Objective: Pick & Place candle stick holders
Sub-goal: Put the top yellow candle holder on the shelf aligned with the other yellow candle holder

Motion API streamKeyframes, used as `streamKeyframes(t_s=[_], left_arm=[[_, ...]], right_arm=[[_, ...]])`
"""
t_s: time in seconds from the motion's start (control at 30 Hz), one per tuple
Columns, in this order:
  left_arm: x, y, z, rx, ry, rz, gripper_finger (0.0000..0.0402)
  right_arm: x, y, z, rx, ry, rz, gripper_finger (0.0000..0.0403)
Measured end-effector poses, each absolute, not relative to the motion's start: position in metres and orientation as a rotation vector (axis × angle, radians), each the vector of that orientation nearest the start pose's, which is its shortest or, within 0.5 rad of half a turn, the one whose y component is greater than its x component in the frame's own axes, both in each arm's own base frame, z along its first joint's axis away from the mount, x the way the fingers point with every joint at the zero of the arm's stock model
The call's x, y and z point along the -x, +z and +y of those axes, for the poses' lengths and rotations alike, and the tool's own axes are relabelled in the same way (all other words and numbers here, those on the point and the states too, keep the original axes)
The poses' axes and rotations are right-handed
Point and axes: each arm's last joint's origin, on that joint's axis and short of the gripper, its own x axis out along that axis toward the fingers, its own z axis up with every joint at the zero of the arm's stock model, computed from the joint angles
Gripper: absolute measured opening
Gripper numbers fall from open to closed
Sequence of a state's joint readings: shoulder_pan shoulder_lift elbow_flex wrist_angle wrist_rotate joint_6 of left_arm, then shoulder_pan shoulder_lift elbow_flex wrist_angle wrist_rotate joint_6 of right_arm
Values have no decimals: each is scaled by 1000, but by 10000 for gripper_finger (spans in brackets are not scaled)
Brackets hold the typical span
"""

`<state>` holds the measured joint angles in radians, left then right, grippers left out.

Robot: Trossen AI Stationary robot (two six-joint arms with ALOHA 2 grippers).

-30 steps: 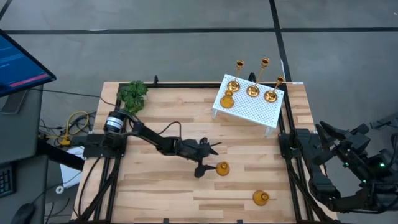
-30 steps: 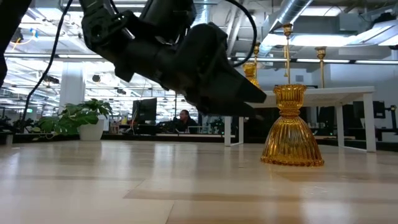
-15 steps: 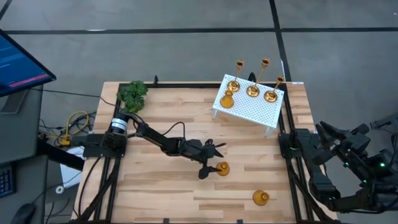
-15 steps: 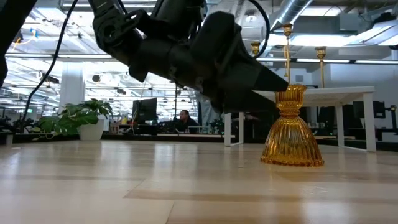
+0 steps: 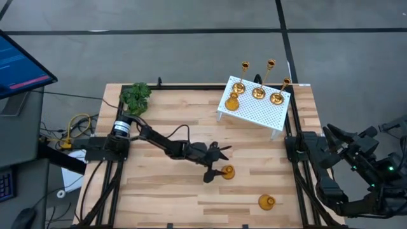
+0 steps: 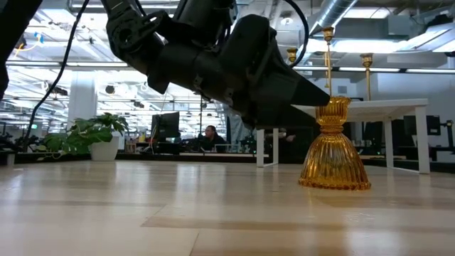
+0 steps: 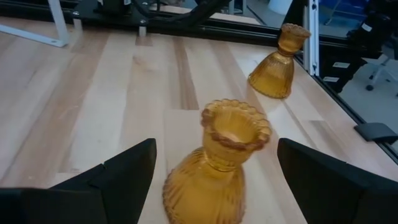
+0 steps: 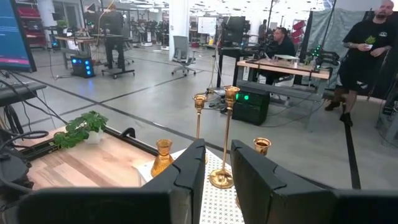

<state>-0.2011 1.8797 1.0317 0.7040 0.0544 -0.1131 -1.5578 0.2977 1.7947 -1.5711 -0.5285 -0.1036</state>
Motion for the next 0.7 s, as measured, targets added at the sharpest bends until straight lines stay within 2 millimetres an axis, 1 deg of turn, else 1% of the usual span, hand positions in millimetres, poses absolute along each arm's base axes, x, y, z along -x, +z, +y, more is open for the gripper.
streamKeyframes(t_s=[0.17,0.7], left_arm=[[-394,197,-86,98,-218,156,335],[-394,195,-87,94,-196,155,335]], right_arm=[[-12,423,182,27,-1025,92,69],[-12,423,182,29,-1026,86,69]])
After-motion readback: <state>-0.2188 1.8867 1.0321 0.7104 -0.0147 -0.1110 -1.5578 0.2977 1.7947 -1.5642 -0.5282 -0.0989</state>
